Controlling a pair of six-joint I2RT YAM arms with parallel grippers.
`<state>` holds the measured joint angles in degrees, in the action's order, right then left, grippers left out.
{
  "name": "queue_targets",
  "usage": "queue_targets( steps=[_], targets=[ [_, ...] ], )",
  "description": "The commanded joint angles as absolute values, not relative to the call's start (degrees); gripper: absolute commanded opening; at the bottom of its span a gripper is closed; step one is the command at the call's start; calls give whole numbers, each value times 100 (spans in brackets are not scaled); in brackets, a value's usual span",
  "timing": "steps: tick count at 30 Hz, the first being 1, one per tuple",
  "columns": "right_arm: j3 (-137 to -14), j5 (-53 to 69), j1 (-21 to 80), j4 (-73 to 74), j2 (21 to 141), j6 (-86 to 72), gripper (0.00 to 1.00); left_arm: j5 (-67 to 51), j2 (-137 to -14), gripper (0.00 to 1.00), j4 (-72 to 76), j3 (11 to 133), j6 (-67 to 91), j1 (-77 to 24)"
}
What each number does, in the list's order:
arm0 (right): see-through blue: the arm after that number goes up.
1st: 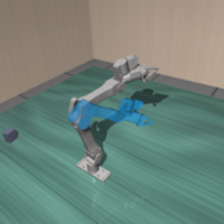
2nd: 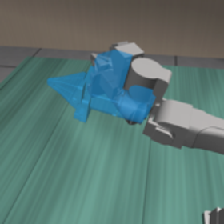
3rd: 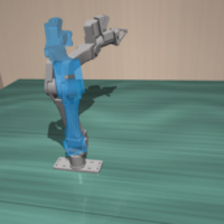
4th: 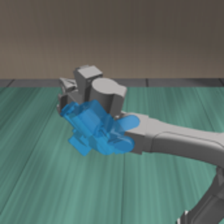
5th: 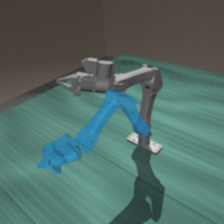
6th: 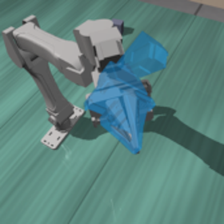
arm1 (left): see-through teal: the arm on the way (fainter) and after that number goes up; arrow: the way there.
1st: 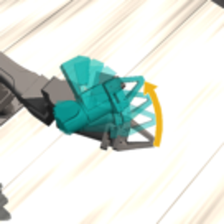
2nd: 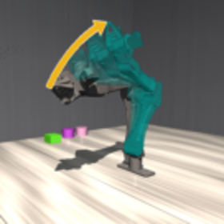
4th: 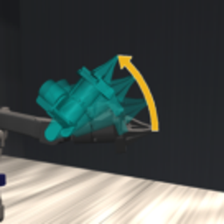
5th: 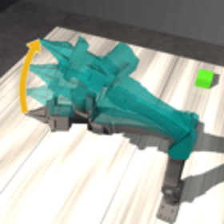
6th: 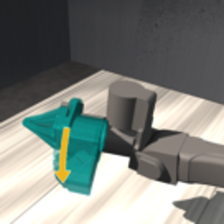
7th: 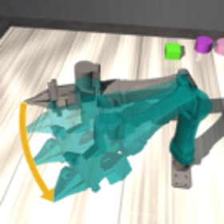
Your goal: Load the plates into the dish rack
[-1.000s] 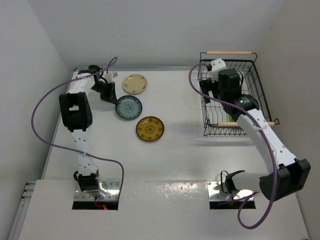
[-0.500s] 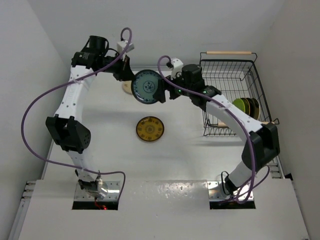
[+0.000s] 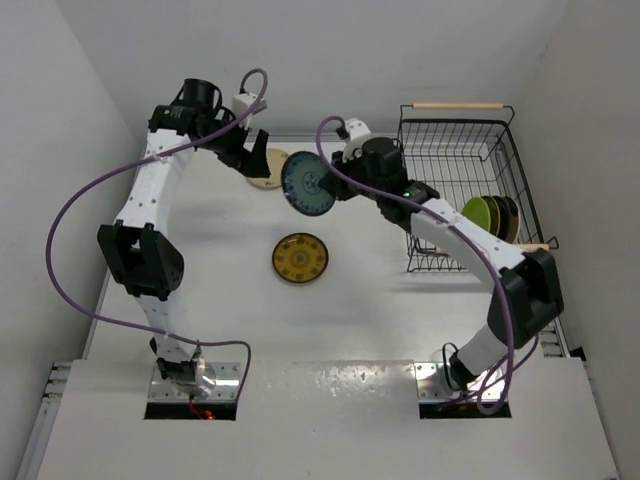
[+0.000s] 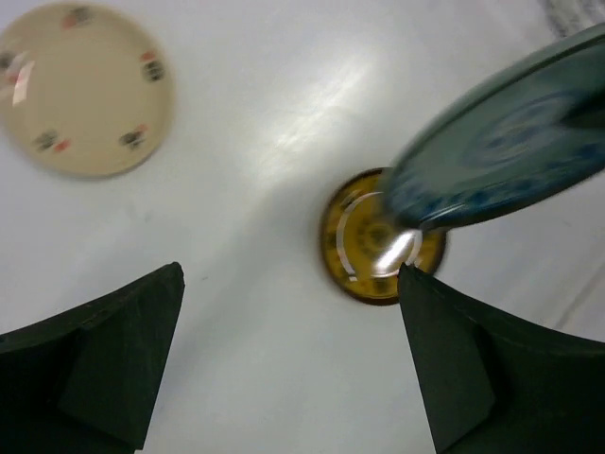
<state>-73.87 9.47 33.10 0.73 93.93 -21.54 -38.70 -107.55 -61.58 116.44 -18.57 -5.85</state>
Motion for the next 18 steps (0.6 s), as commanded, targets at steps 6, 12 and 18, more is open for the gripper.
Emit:
queue_targets(
  steps=[6,12,18],
  targets=[
    [-7840,-2134,2084,1607,7823,-565,0,-134,-11004,100,-6012,12270,-1107,-369],
    [-7462,-4083,1293,2012,8190,1001,0,-245,-10767,100,-5739,11479,-1169,-316],
    [-7076,-3788,783,2277,8359,757,0,-877,-10898,100,-5932,11058,-1318,-316]
  ],
)
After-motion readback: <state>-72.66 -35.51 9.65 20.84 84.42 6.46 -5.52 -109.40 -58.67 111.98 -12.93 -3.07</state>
